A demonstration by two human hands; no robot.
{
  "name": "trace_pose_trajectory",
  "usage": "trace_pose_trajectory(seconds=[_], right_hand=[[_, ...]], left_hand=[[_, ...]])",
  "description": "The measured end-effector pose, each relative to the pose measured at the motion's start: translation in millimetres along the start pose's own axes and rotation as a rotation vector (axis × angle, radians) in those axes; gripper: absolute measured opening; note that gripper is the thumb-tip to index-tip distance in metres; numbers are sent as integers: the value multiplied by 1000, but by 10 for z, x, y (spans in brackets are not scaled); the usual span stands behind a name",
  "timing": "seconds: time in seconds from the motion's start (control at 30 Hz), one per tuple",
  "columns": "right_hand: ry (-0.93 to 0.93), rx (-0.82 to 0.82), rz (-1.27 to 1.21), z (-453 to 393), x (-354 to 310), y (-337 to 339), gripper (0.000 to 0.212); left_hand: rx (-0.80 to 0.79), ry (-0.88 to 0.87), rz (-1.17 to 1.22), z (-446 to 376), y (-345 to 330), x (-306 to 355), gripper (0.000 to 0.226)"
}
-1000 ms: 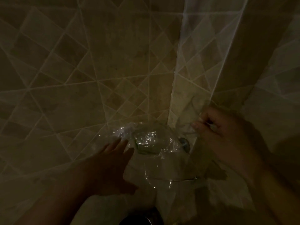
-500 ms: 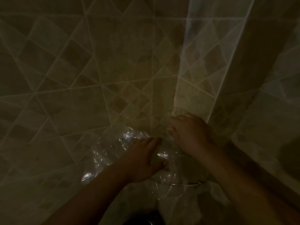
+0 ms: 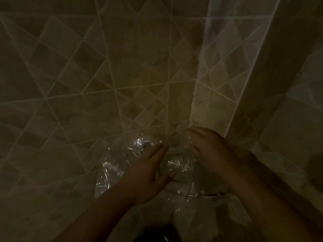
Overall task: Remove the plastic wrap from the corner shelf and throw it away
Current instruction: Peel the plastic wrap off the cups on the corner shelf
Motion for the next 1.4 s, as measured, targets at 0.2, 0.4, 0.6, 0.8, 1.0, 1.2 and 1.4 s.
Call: trace_pose_trajectory(seconds=[0.2, 0.4, 0.6, 0.8, 1.0, 1.2, 1.4], right_hand=[[-411, -77, -464, 787, 127, -74, 30], [-316, -365, -816, 772, -195, -161, 23], [-372, -289, -727, 811, -136, 37, 14], [-103, -145, 59, 654, -209, 880, 24], [91, -97, 184, -59, -399, 775, 19], [297, -215, 175, -443, -553, 173, 21], [345, -244, 259, -486, -555, -55, 20]], left_hand=[[-114, 76, -2, 159, -91, -143, 86], [-252, 82, -213, 149, -191, -172, 87], [-316, 49, -300, 152, -213, -134, 59], [-215, 52, -305, 178, -234, -154, 54], [-131, 58, -286, 206, -270, -173, 59], [-138, 74, -279, 233, -237, -142, 56], [-148, 83, -286, 247, -239, -137, 60]])
Point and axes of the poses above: each hand's wrist, its own z-axis away from the middle knuckle, its own y-axis out of the back of the hand, x = y × z, the point moved 4 cm from there along -z, towards the middle knuckle, and after that the axes turned 14 degrees about z, right-handed, at the moved point
